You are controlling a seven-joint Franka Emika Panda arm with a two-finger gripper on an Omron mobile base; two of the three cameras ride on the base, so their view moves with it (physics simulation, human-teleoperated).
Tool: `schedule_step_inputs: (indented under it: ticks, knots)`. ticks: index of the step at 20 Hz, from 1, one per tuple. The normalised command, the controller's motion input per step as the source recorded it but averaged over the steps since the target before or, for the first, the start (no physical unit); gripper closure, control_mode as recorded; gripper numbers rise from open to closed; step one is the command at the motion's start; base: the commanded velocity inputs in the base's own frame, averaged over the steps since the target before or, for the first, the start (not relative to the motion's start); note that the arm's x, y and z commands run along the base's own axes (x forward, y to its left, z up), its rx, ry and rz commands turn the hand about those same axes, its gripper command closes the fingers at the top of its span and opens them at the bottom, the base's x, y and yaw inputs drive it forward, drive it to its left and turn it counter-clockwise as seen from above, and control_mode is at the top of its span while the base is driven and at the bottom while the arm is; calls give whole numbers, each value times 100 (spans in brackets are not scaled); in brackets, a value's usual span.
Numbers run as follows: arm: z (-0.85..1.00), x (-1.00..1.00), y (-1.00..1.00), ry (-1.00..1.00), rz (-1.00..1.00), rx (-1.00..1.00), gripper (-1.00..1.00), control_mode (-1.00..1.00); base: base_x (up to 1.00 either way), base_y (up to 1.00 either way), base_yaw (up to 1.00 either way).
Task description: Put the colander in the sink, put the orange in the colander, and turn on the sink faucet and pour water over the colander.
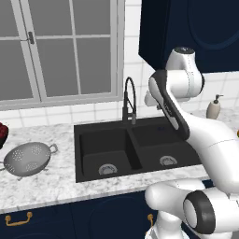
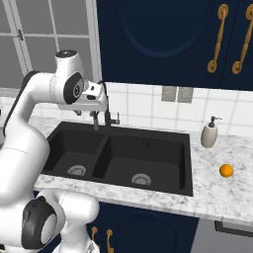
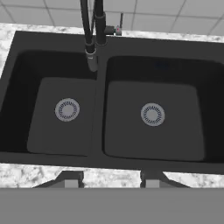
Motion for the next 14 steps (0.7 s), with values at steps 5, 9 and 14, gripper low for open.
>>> schedule_step_inputs:
  ticks: [5, 9, 14]
  knots:
    - [0, -15, 29, -1, 0, 0, -100, -100, 0, 0, 0]
    - [-2, 0, 99, 1, -3, 0, -100, -100, 0, 0, 0]
    - [-16, 4, 100, 9, -9, -1, -100, -100, 0, 0, 0]
